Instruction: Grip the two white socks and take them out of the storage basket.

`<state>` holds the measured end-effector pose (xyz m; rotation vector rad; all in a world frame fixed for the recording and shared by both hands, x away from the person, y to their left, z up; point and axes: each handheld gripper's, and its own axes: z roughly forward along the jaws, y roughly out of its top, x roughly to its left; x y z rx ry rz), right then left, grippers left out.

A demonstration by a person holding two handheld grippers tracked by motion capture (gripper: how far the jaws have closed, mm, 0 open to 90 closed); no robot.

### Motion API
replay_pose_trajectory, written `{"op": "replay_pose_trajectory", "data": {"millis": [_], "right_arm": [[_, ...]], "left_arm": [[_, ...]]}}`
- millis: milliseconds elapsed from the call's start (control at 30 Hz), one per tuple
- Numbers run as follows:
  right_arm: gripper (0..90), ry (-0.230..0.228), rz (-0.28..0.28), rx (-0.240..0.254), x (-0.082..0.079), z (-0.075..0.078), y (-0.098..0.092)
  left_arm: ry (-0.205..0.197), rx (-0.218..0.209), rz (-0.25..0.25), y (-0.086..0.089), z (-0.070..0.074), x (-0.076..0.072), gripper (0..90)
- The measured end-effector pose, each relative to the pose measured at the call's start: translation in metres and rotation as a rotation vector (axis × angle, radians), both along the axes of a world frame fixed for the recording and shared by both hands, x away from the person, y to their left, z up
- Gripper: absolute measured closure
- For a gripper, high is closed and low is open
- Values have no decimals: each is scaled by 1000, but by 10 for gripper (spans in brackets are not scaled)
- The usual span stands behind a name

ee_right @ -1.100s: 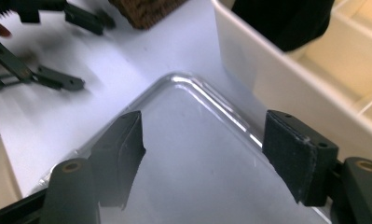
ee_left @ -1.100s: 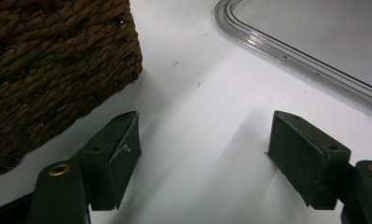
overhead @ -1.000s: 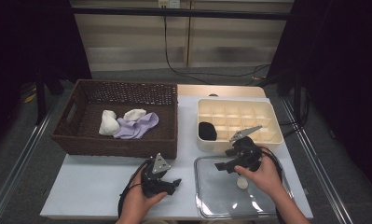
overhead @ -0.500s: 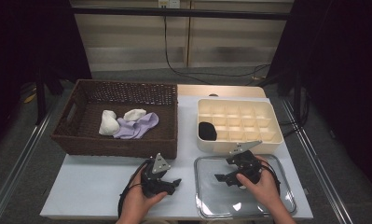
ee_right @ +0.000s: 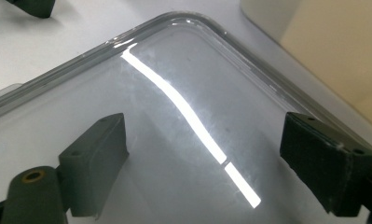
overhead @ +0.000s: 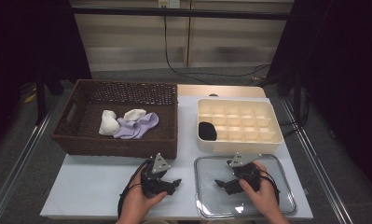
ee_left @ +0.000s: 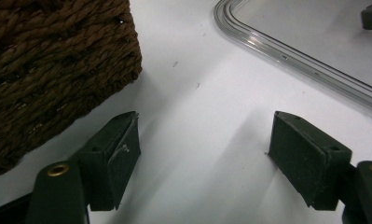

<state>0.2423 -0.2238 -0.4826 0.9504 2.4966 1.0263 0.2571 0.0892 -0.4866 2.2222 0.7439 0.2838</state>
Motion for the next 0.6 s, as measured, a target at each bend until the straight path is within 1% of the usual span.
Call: {"op": "replay_pose_trajectory", "data": {"millis": [67,367,433,500,533,600], "right_arm": [[127,-9,-8,8,-1,-1,0],[125,-11,-7,10,-1,-2,0],[126,-11,-8,10,-1,-2,0],[126,-14,-7,10,-1,-2,0],[126,-13,-6,11,-1,-2,0],[126,-12,-7,12,-1,-2,0]], "left_arm": [[2,0,-4,0,0,0,234],[2,2,-8,0,0,0,217],[7,-4,-16,-1,-1,0,207],[6,0,-17,-1,0,0,198],[4,9,-16,-1,0,-1,198],[6,6,-18,-1,0,-1,197]]}}
